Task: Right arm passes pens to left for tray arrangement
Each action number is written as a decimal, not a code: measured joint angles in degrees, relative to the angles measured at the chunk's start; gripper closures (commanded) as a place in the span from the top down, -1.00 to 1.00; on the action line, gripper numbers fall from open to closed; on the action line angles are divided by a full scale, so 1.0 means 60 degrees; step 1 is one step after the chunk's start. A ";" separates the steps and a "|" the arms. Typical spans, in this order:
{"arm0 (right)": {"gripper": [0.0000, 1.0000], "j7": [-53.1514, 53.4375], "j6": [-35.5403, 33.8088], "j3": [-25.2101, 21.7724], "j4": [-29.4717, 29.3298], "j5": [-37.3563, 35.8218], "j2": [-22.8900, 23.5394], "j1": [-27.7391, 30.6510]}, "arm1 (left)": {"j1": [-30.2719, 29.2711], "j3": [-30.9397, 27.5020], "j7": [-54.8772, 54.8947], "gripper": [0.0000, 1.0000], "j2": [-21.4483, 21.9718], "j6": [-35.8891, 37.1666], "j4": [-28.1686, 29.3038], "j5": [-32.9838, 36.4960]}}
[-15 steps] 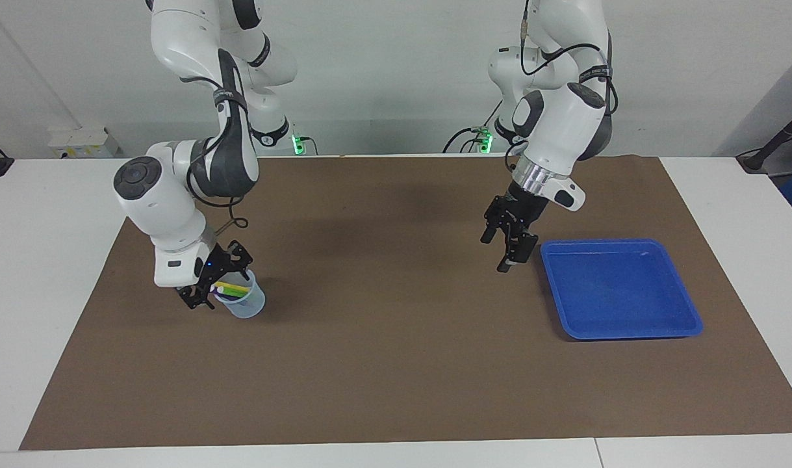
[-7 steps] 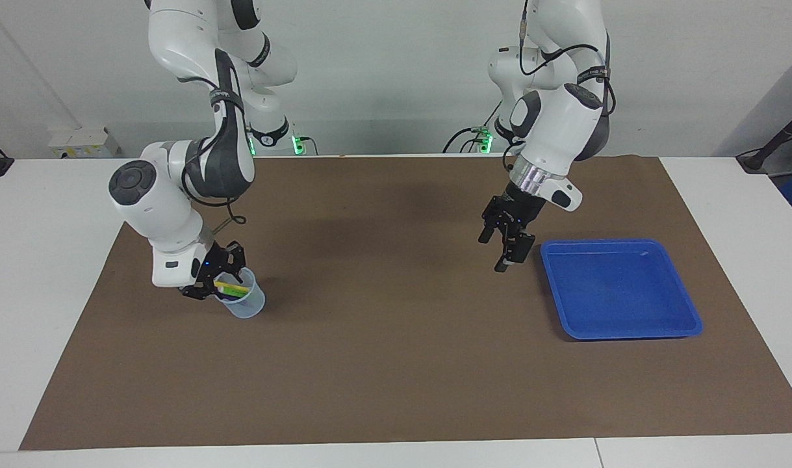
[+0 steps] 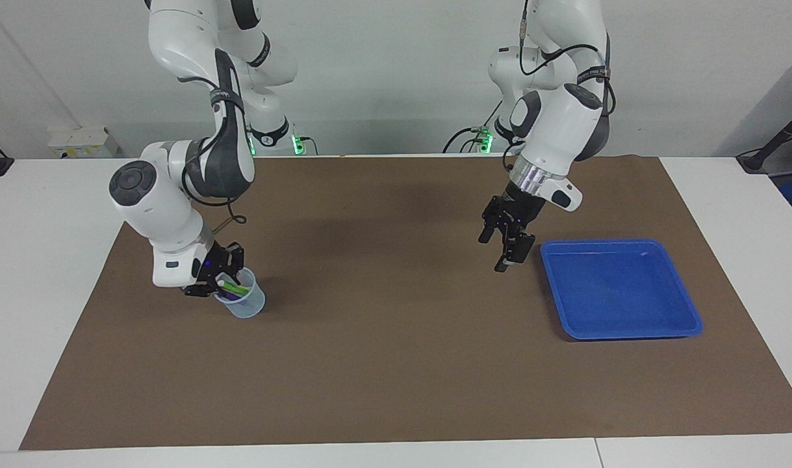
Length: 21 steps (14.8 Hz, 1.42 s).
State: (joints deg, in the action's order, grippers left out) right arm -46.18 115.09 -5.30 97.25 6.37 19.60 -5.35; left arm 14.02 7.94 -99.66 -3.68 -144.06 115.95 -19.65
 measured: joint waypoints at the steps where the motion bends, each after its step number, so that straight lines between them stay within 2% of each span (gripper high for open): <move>1: -0.52 0.0000 -0.0001 0.0000 0.0001 0.0000 0.0000 0.0000 | 0.0000 0.0000 -0.0001 1.00 -0.0002 0.0000 0.0009 0.0000; 4: -0.50 0.0073 -0.0006 0.0000 0.0001 0.0000 0.0000 0.0000 | 0.0000 0.0000 -0.0003 1.00 -0.0002 0.0000 0.0037 0.0000; 6: -0.32 0.0174 -0.0007 -0.0004 0.0001 0.0000 0.0000 0.0002 | 0.0000 0.0000 -0.0004 1.00 -0.0002 0.0000 0.0049 0.0000; 13: -0.30 0.0469 -0.0149 -0.0090 -0.0171 -0.0005 -0.0002 0.0120 | 0.0163 0.0016 -0.0284 1.00 -0.0002 0.0001 0.0052 0.0000; 17: -0.30 0.2009 -0.0830 -0.0096 -0.0734 -0.0160 0.0004 0.0190 | 0.0294 0.0012 -0.0391 1.00 -0.0002 0.0000 0.0052 0.0000; 21: -0.26 0.4007 -0.0847 -0.0098 -0.0952 -0.0167 0.0111 0.0445 | 0.0299 -0.0011 -0.0393 1.00 -0.0002 0.0000 0.0052 0.0000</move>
State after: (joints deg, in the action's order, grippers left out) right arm -22.13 110.00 -5.89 91.53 5.36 20.26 -2.67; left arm 15.82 7.87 -102.01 -3.69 -144.06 116.26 -19.65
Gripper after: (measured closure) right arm 0.643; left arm 0.000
